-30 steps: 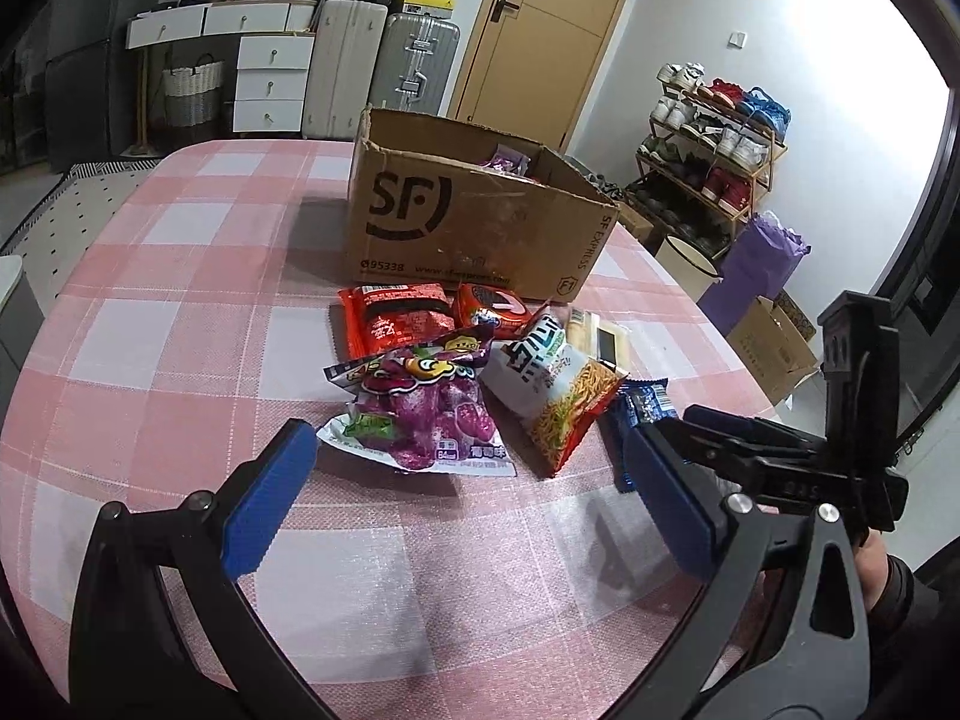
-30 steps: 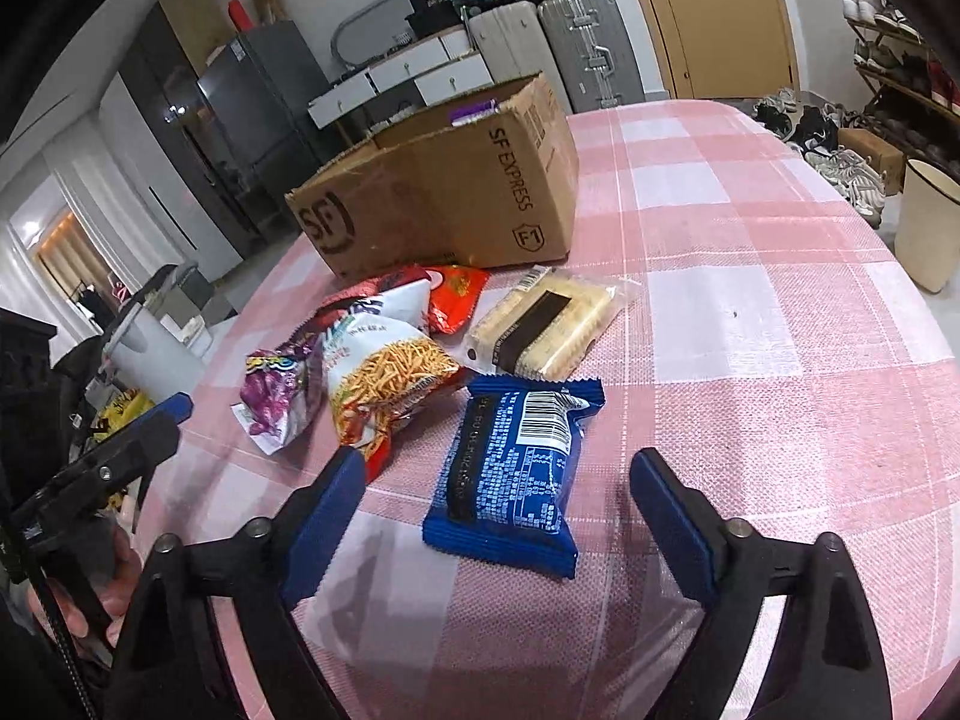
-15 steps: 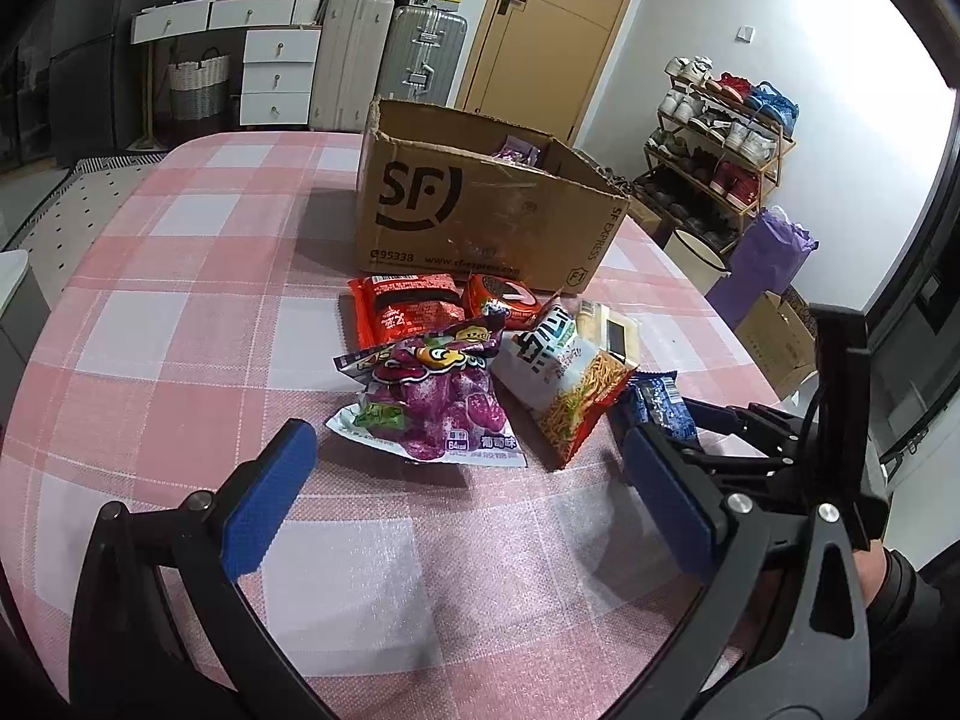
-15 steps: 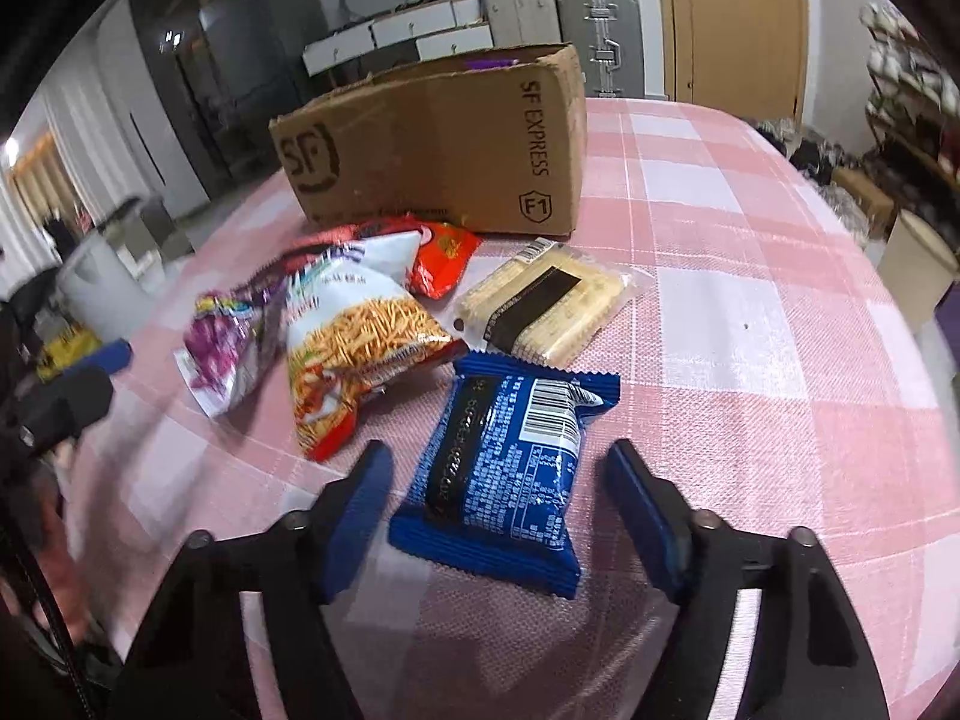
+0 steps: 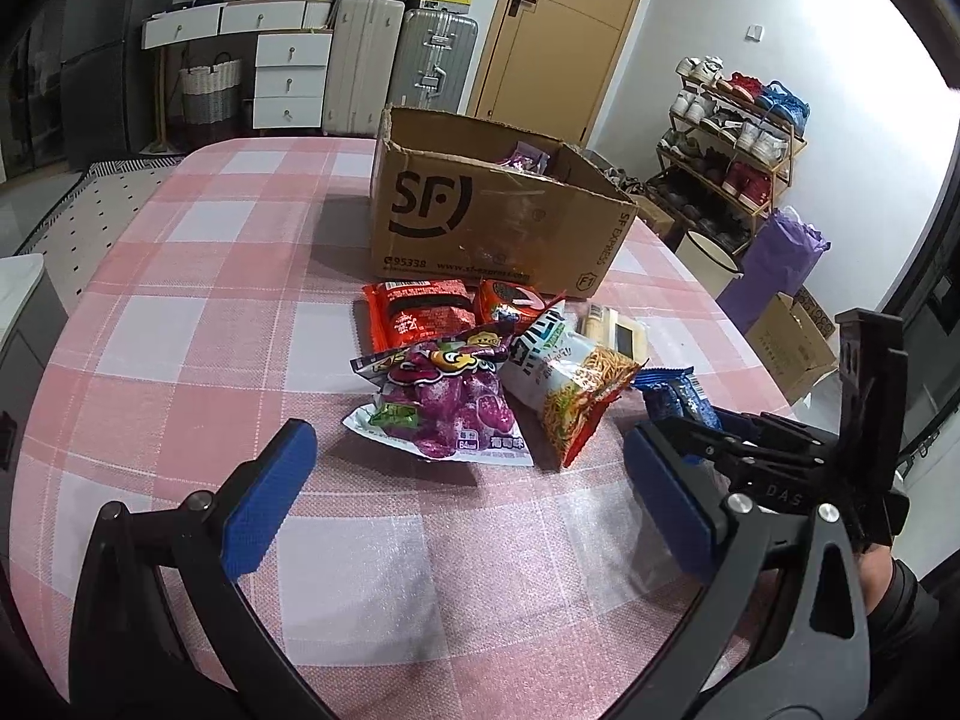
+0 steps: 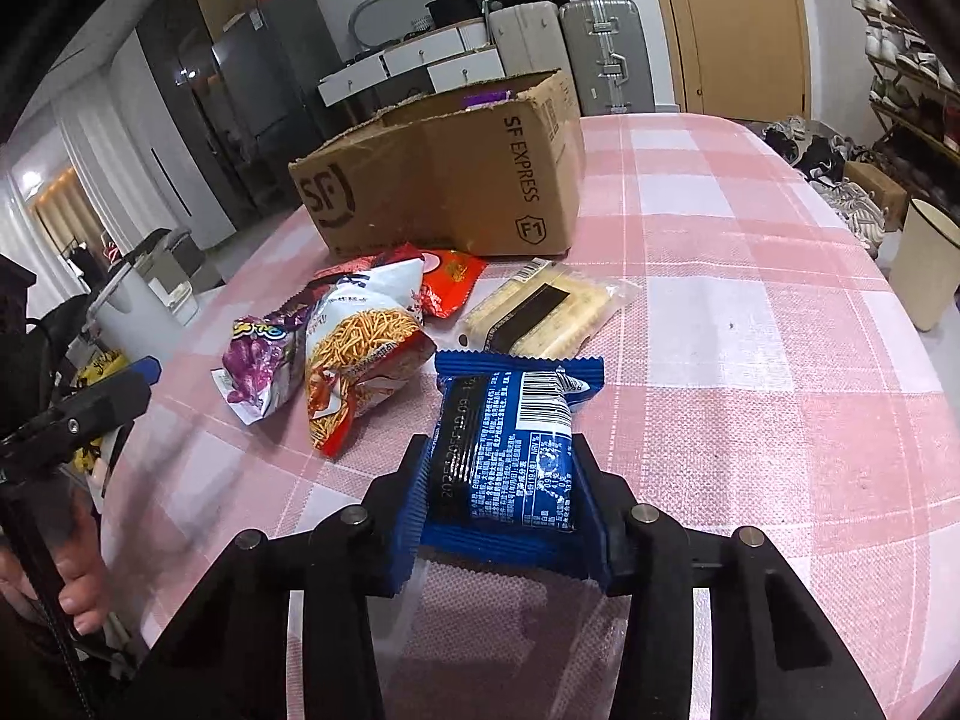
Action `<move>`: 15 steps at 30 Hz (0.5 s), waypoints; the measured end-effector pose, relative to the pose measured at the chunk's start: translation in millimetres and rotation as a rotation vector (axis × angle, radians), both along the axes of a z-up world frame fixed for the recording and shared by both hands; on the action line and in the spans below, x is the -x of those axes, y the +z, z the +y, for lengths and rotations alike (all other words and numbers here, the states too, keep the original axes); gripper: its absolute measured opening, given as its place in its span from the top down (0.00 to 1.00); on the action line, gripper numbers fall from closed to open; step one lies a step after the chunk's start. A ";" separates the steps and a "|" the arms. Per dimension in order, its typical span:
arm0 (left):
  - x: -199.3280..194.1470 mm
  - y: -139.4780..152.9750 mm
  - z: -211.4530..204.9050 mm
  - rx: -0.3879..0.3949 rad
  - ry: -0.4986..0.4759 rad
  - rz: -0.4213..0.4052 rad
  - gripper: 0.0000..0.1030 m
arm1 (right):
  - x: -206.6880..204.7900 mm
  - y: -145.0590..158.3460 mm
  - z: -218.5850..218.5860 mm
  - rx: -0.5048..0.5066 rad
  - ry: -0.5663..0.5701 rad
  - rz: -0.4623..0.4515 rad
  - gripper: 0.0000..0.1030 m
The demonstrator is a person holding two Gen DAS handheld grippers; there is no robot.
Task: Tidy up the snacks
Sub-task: 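Close the right tool on the blue biscuit pack while the left tool grasps the purple candy bag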
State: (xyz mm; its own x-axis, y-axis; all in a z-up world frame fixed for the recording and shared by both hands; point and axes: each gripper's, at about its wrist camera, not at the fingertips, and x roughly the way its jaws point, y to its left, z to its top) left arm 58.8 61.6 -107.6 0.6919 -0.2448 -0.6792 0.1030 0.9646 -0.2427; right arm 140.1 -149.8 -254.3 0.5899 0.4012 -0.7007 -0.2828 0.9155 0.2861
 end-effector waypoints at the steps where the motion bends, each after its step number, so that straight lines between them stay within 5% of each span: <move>1: -0.4 -0.5 -0.3 -0.003 -0.002 0.002 0.01 | 2.1 1.5 -0.2 -0.002 0.001 -0.005 0.58; 15: -16.5 -10.4 4.6 -0.030 0.033 0.052 0.01 | 19.7 22.7 -10.6 -0.078 -0.003 -0.093 0.58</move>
